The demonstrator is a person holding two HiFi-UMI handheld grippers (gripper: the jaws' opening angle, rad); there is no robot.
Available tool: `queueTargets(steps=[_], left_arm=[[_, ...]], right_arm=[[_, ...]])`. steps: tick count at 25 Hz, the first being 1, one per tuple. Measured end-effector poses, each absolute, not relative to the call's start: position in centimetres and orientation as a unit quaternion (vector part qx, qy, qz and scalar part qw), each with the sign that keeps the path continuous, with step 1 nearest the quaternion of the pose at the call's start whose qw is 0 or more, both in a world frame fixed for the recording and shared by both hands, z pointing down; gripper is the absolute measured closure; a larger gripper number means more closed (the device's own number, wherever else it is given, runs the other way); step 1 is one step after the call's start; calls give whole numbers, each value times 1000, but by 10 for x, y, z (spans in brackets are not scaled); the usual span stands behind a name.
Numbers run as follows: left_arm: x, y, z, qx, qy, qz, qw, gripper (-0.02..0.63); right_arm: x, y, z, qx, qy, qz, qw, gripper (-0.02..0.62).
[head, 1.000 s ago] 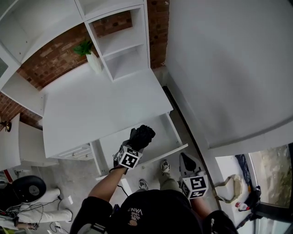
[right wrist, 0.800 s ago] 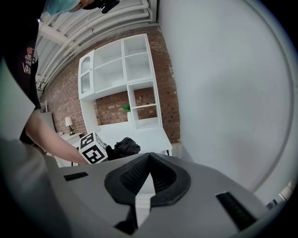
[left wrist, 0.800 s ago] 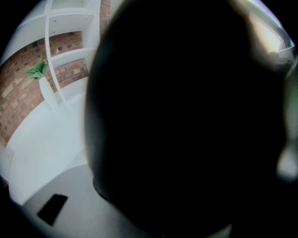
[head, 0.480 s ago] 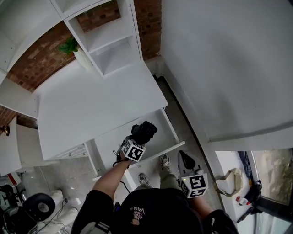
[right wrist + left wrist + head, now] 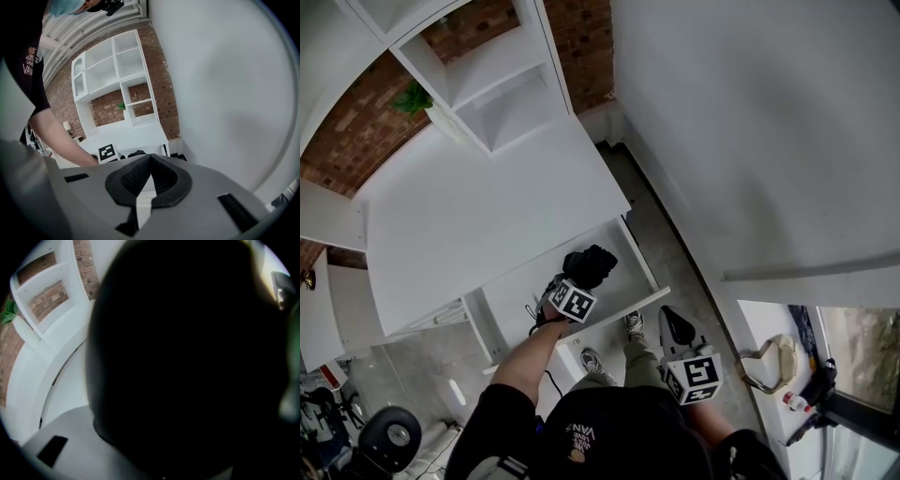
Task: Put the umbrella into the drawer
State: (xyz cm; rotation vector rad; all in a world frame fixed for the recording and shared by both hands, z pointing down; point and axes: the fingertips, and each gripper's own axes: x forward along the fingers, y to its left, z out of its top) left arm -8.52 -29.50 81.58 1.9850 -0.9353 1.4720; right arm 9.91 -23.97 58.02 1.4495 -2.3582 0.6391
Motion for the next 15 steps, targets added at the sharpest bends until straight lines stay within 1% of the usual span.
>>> queueTargets(steps=[5,15], left_arm=[[-86,-293,832,710,-333,566,255,374],[-83,-293,853,684,-314,605,260,374]], right_arm=[[98,-240,589,497,-822,239,144,603],[116,-244,601,502,-815,247,149,603]])
